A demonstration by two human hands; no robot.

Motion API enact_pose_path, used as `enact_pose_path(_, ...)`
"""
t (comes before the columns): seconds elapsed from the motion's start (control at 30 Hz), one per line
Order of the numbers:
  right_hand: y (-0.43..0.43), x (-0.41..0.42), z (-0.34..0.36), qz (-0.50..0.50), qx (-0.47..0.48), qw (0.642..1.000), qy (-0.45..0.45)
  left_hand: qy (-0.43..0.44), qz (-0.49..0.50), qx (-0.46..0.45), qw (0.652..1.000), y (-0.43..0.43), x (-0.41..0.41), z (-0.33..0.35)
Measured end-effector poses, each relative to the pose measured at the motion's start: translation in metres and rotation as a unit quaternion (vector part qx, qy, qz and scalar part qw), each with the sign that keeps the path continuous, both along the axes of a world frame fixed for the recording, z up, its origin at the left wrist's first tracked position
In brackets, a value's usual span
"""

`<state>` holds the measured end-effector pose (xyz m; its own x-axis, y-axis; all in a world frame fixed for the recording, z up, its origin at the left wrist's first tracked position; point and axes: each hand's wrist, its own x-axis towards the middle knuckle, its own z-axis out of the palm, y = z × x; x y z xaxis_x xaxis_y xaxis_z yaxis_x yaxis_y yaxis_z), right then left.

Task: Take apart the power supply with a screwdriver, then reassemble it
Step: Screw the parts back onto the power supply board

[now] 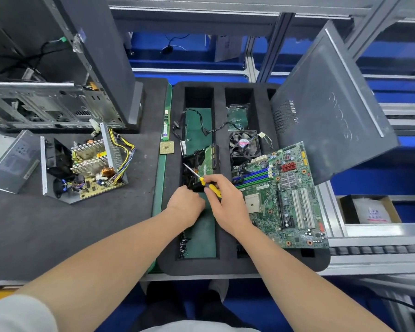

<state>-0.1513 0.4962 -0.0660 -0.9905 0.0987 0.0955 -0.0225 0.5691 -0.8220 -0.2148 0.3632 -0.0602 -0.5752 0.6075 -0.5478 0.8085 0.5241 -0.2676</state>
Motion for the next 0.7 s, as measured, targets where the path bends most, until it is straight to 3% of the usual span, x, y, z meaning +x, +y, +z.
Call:
enact_pose_path(0.33,0.000,0.000,0.001,0.003,0.005,1.000,0.009,-0.023,-0.069,-0.061,0.996,0.000,0.000,-0.002)
enact_pose_path(0.7,-0.001,0.001,0.002,0.000,0.006,1.000,0.009,-0.054,-0.020,0.007,0.998,-0.006,0.002,0.008)
